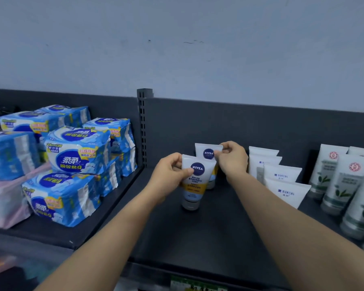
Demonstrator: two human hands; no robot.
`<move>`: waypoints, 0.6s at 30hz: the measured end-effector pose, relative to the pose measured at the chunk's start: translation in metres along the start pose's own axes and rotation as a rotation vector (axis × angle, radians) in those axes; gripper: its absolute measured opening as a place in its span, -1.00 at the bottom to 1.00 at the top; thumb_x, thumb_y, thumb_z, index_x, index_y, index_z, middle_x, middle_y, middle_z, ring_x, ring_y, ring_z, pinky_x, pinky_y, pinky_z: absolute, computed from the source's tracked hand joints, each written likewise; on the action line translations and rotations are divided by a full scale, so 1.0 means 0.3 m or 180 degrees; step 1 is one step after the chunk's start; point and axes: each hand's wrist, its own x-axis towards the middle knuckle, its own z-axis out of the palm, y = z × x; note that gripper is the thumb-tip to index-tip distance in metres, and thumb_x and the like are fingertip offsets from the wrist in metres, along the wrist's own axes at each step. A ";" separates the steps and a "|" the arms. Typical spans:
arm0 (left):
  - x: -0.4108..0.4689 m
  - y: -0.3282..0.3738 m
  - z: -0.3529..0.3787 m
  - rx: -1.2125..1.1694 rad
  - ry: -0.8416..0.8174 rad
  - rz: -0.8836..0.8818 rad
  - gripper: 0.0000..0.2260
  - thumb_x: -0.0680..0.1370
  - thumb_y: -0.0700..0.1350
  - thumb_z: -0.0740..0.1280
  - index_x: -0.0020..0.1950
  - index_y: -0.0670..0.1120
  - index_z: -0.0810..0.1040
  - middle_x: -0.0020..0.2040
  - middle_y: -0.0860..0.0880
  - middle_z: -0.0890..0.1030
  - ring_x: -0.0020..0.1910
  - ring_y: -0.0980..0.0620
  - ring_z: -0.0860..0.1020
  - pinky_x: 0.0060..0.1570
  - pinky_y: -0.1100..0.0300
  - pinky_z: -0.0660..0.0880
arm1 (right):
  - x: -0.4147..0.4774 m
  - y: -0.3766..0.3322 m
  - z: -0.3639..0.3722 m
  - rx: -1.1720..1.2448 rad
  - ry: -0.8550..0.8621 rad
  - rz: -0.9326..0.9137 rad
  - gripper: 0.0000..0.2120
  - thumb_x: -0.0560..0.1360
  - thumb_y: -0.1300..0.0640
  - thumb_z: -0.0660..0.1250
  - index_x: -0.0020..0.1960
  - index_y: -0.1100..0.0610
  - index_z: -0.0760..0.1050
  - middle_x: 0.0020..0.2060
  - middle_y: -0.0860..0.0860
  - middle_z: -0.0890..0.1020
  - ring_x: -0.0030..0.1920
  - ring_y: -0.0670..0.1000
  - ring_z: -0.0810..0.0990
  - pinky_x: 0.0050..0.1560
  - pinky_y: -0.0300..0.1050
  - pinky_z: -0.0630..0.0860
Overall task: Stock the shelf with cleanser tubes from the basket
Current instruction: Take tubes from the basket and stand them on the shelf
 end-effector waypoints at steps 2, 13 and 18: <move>0.023 -0.014 -0.002 0.0007 -0.0033 -0.0035 -0.87 0.49 -0.28 0.40 -0.13 -0.05 0.56 -0.24 0.05 0.64 -0.32 0.15 0.58 -0.32 0.21 0.47 | 0.015 0.003 0.015 0.0033 0.0022 0.0024 -0.90 0.44 0.24 0.41 -0.10 0.07 0.55 -0.21 -0.04 0.65 -0.11 0.02 0.64 0.02 -0.06 0.57; 0.108 -0.053 0.041 -0.0133 -0.0011 -0.0017 -0.91 0.52 -0.28 0.37 0.00 -0.21 0.53 -0.25 0.07 0.64 -0.29 0.17 0.61 -0.36 0.27 0.49 | 0.063 0.017 0.036 0.0061 0.0083 0.0055 -0.89 0.44 0.22 0.42 -0.13 0.04 0.54 -0.23 -0.05 0.66 -0.12 0.00 0.64 -0.04 -0.06 0.57; 0.145 -0.067 0.075 -0.0023 0.0145 0.0092 -0.93 0.51 -0.27 0.37 -0.03 -0.20 0.53 -0.26 0.09 0.63 -0.29 0.21 0.60 -0.31 0.30 0.52 | 0.065 0.027 0.029 0.0100 0.0121 0.0046 -0.85 0.45 0.20 0.43 0.01 0.07 0.63 -0.21 -0.05 0.66 -0.11 -0.03 0.63 0.01 -0.11 0.55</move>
